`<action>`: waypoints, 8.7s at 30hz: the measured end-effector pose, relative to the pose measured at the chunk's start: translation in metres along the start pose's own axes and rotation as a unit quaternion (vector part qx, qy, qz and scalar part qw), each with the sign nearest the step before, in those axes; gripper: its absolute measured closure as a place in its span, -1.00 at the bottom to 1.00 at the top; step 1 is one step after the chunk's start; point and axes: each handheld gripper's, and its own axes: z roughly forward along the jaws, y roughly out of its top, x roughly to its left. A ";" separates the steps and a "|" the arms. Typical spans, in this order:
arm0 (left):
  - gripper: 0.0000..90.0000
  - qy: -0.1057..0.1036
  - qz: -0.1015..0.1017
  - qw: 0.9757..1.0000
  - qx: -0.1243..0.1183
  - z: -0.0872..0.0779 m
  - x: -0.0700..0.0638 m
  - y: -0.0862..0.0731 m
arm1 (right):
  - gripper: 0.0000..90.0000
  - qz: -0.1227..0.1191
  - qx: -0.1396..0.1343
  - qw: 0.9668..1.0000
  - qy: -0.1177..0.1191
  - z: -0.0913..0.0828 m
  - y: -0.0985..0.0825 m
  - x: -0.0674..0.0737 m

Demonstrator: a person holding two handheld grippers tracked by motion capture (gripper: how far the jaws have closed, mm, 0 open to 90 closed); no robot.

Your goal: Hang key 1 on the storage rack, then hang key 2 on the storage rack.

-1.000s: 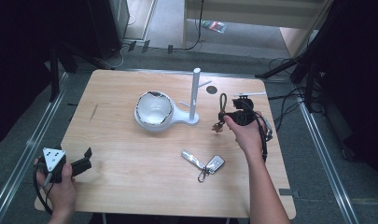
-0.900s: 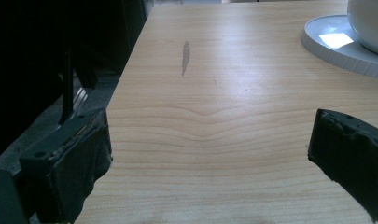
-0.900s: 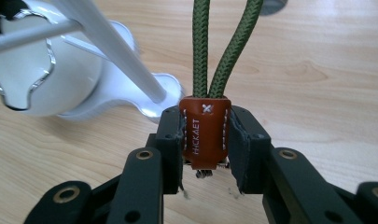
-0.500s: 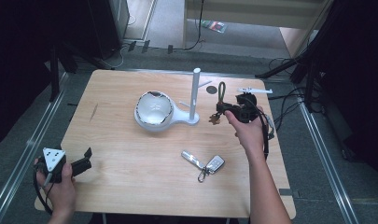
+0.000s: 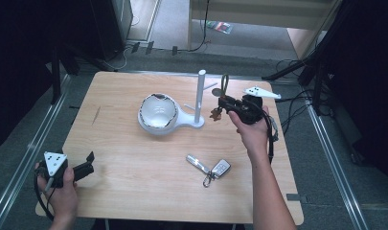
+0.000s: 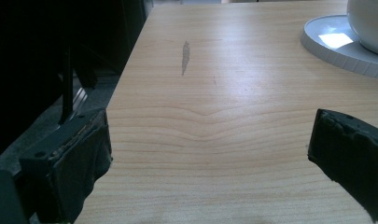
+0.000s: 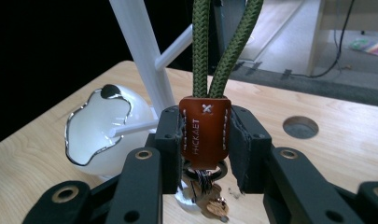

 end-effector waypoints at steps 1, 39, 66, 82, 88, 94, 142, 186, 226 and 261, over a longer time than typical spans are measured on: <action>-1.00 0.000 0.000 1.000 0.000 0.000 0.000 0.000 | 0.51 0.003 -0.002 1.000 0.005 0.001 0.000 -0.001; -1.00 -0.001 0.000 1.000 0.000 0.000 0.000 0.000 | 0.51 -0.040 0.046 0.996 0.057 0.027 -0.007 -0.004; -1.00 -0.002 0.000 1.000 0.000 0.000 0.000 0.000 | 0.42 -0.050 0.050 0.996 0.053 0.029 -0.015 -0.001; -1.00 -0.009 0.008 1.000 0.002 0.000 -0.001 0.000 | 0.40 -0.094 0.098 0.991 0.023 0.001 -0.034 0.024; -1.00 -0.006 0.013 1.000 0.003 0.000 -0.002 0.000 | 0.35 -0.111 0.122 0.986 0.016 -0.004 -0.047 0.037; -1.00 -0.001 0.022 1.000 0.002 0.000 -0.005 0.000 | 0.29 -0.137 0.132 0.982 -0.001 -0.013 -0.056 0.053; -1.00 -0.001 0.029 1.000 0.010 0.001 -0.007 0.001 | 0.30 -0.208 0.381 0.901 0.002 0.010 -0.103 0.095; -1.00 -0.002 0.030 0.999 0.011 0.001 -0.007 0.001 | 0.54 -0.197 0.477 0.856 0.019 0.016 -0.120 0.093; -1.00 -0.002 0.032 0.999 0.012 0.001 -0.007 0.001 | 0.68 -0.167 0.451 0.876 0.045 0.003 -0.102 0.097; -1.00 0.001 0.036 0.999 0.012 0.001 -0.009 0.001 | 0.68 -0.082 0.199 0.972 0.097 -0.021 -0.070 0.072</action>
